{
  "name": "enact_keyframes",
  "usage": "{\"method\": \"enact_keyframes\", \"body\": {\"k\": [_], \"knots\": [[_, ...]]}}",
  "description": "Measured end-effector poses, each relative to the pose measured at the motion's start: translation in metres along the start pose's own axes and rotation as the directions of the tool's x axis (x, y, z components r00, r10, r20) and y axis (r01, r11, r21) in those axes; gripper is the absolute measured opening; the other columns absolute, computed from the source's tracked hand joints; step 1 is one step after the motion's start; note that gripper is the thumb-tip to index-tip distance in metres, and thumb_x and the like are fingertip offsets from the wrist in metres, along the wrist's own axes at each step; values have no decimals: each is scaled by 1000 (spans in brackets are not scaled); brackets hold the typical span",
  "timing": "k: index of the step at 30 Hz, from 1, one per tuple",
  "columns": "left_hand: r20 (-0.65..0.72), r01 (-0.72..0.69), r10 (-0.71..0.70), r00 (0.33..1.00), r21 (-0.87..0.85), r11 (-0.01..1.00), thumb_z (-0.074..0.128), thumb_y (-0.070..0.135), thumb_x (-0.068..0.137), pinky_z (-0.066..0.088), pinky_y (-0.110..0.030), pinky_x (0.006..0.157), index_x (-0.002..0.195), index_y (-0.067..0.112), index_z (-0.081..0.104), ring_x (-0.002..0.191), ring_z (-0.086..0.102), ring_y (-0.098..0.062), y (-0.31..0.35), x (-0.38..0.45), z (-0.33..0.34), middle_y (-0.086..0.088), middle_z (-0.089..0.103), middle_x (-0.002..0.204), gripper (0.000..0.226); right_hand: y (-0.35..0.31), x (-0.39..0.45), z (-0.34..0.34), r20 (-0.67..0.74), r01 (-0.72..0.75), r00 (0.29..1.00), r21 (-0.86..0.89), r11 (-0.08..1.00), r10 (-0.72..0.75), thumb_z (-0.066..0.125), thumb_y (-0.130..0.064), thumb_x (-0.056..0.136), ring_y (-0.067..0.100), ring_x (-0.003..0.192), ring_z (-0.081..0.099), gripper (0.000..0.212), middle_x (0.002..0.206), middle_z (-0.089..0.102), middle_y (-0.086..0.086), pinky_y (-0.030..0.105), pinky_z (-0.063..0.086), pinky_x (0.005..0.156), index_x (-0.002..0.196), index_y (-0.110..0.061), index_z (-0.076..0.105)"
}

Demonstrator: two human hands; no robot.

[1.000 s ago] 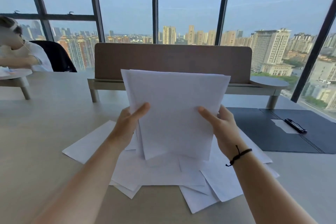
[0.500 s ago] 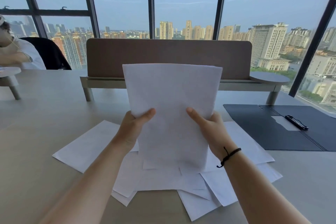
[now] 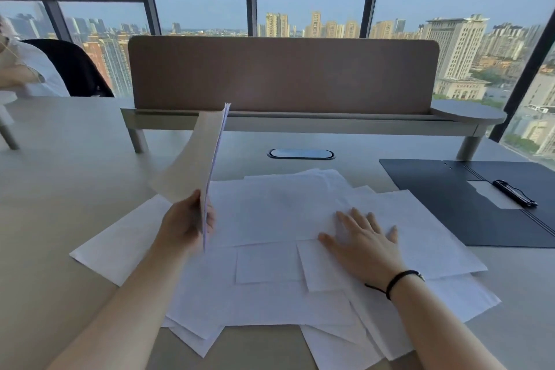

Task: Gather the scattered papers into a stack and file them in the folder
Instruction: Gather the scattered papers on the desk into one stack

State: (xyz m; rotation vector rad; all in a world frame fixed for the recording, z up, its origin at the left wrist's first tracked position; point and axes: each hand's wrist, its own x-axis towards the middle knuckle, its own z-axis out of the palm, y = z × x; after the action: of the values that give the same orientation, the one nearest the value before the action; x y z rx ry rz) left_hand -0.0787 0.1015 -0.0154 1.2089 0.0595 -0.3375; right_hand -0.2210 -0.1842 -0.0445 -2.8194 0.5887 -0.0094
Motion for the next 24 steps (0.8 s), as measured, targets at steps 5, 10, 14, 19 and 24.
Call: {"method": "enact_keyframes", "body": {"k": [5, 10, 14, 19, 24], "knots": [[177, 225, -171, 969, -361, 905, 89, -1, 59, 47, -15, 39, 75, 12, 65, 37, 55, -11, -9, 14, -1, 3, 57, 50, 31, -3, -2, 5, 23, 0, 1000, -52, 999, 1, 14, -84, 83, 23, 155, -2, 82, 169, 5, -7, 64, 0, 118, 154, -42, 13], [102, 150, -119, 988, -408, 900, 40, 7, 103, 50, -19, 45, 90, 9, 56, 38, 55, -13, -17, 14, 11, 1, 60, 53, 20, -30, -12, 11, 19, 39, 999, -36, 999, -38, 15, -85, 83, 21, 155, -12, 88, 170, -5, -2, 61, -7, 120, 157, -41, 1], [151, 203, -158, 976, -351, 914, 41, 5, 102, 52, -22, 46, 91, 5, 56, 36, 53, -15, -21, 4, 23, -3, 58, 51, 18, -60, -15, 18, -4, 143, 990, -22, 989, -143, 18, -87, 81, 20, 153, -22, 94, 169, -12, 2, 58, -16, 119, 158, -38, -2], [172, 218, -174, 970, -283, 934, 43, 12, 103, 55, -24, 48, 88, 4, 56, 35, 55, -15, -21, -3, 30, -4, 59, 50, 21, -85, -17, 23, -18, 216, 976, 92, 972, -215, 30, -85, 80, 19, 154, -20, 96, 169, -7, 3, 52, -14, 121, 158, -36, 6], [101, 143, -132, 986, -104, 984, 55, 17, 100, 57, -35, 68, 103, 4, 67, 75, 72, -24, -28, -9, 33, -9, 76, 82, 18, -63, -8, 3, -174, 217, 971, 352, 911, -164, 49, -74, 84, 15, 155, 0, 80, 168, 12, -2, 46, 1, 125, 152, -35, 31]]}}
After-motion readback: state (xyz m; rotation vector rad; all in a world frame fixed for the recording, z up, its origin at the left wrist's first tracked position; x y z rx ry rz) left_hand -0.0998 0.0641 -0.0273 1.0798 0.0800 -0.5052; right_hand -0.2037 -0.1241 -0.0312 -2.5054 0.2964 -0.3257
